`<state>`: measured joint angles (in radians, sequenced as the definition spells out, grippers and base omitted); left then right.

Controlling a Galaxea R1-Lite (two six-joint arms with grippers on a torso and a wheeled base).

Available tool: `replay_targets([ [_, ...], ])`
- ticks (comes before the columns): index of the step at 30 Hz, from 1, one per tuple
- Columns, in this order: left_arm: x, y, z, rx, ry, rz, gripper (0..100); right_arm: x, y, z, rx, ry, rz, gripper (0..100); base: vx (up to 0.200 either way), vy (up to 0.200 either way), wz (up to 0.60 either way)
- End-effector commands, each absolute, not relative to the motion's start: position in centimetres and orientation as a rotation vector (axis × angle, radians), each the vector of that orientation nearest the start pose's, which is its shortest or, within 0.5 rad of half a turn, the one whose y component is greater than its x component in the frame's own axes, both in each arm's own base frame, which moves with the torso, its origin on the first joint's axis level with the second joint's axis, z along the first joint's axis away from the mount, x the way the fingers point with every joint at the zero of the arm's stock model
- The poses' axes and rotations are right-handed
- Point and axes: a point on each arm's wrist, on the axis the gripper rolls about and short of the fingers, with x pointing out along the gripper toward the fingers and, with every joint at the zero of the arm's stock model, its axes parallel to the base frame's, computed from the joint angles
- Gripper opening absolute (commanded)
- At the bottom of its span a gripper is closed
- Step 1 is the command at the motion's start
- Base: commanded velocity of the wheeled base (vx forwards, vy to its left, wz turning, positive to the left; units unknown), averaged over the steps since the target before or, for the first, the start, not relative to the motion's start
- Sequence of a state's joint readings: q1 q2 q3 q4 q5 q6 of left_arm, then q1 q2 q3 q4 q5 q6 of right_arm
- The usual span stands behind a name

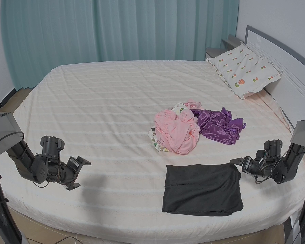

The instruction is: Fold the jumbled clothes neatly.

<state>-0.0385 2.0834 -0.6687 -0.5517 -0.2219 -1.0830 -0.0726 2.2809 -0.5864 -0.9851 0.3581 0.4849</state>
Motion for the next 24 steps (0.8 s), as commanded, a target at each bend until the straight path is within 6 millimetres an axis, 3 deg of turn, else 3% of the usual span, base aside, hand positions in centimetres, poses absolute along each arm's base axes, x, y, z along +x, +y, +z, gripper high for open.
replay_targets([
  [1,31.5,-1.8,2.3,-1.087,0.911,0.249,100,27.6,-2.8,-3.5,0.561,0.855,0.098,100,-0.2,0.0,0.0],
  [5,31.5,-1.7,2.3,-1.086,0.912,0.251,100,26.5,-3.0,-3.8,0.549,0.857,0.132,100,-0.2,0.0,0.0],
  [12,31.5,-1.7,2.2,-1.084,0.913,0.25,100,25.2,-2.5,-5.3,0.386,0.909,0.232,100,0.0,0.0,0.0],
  [21,31.5,-1.7,2.2,-1.084,0.913,0.25,100,25.6,-0.4,-5.6,0.34,0.926,0.3,100,0.0,0.0,0.0],
  [22,31.5,-1.7,2.2,-1.084,0.913,0.25,100,25.5,-0.4,-5.6,0.34,0.929,0.299,0,0.0,0.0,0.0],
  [24,31.5,-1.7,2.2,-1.084,0.913,0.25,100,25.4,-0.4,-5.5,0.335,0.931,0.298,0,0.0,0.0,0.0],
])
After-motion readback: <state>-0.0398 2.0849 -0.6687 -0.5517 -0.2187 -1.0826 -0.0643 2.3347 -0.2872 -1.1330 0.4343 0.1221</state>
